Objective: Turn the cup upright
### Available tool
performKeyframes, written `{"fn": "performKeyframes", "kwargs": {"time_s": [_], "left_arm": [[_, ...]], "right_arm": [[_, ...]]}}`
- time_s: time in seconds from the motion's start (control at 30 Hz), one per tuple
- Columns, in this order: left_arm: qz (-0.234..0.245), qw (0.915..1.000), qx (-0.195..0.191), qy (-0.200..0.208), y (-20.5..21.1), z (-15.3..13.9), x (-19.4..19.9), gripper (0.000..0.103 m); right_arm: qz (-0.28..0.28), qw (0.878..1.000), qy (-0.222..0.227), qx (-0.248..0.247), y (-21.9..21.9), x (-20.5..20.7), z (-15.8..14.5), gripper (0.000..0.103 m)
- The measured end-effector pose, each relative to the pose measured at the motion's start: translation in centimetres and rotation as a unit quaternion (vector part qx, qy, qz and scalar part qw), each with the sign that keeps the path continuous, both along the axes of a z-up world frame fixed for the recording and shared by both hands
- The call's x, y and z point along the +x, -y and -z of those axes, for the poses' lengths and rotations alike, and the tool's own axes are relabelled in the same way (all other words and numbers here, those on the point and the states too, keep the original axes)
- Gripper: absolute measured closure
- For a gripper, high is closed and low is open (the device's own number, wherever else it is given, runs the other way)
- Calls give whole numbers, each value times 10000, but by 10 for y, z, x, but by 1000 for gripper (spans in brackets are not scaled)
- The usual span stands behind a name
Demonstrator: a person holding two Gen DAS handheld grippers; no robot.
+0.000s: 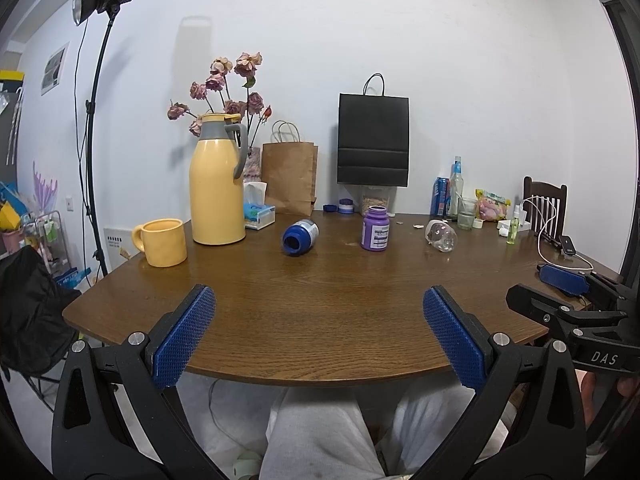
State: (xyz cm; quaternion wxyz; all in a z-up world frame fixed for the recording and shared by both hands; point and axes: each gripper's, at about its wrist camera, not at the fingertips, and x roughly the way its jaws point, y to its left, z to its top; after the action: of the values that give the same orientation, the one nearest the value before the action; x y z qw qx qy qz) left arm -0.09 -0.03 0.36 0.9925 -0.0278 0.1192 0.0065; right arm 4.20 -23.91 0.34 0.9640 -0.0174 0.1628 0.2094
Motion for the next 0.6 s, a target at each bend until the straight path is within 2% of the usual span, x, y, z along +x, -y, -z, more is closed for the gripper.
{"fn": "performKeyframes", "kwargs": {"time_s": [0.6], "left_arm": [[46,10000,41,5,3,1,0,0]], "right_arm": [[20,10000,-26,31,0,2,5,15]]}}
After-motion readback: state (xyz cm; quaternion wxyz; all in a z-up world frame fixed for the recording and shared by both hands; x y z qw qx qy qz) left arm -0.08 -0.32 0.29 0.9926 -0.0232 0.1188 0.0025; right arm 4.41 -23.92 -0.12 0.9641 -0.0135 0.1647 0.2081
